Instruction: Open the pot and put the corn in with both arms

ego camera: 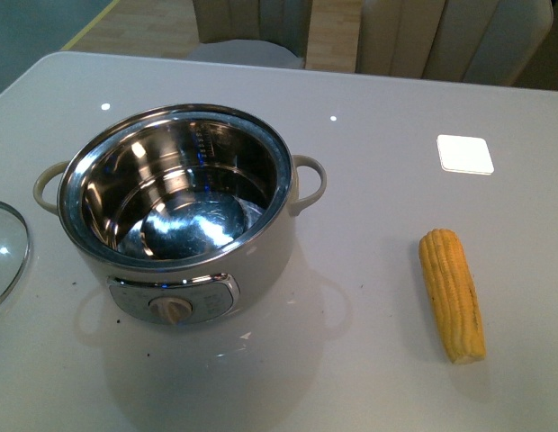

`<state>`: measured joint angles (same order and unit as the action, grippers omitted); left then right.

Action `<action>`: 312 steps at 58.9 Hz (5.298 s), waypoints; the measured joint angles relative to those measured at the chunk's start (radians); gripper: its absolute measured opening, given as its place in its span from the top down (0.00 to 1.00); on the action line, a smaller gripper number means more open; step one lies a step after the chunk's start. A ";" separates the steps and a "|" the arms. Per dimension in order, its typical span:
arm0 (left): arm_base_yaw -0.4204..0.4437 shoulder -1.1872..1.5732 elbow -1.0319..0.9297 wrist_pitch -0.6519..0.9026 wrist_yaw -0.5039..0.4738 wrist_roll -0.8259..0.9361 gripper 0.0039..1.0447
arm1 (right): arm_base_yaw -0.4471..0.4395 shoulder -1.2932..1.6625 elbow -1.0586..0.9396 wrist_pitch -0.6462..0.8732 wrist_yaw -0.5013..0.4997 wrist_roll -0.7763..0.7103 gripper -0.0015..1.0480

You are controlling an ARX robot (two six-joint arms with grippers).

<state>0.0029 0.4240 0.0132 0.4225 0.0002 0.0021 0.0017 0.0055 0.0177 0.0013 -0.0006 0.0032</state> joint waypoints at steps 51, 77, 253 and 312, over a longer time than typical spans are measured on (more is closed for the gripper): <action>0.000 -0.416 0.000 -0.420 0.000 0.000 0.97 | 0.000 0.000 0.000 0.000 0.000 0.000 0.08; 0.000 -0.418 0.000 -0.421 0.000 0.000 0.51 | 0.000 0.000 0.000 0.000 0.000 0.000 0.08; 0.000 -0.418 0.000 -0.422 0.000 0.000 0.06 | 0.267 1.629 0.493 0.161 -0.099 0.060 0.81; 0.000 -0.418 0.000 -0.422 0.000 0.000 0.06 | 0.663 1.937 1.222 -0.161 -0.108 0.573 0.81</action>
<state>0.0025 0.0059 0.0135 0.0010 -0.0002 0.0021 0.6647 1.9423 1.2400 -0.1596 -0.1085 0.5758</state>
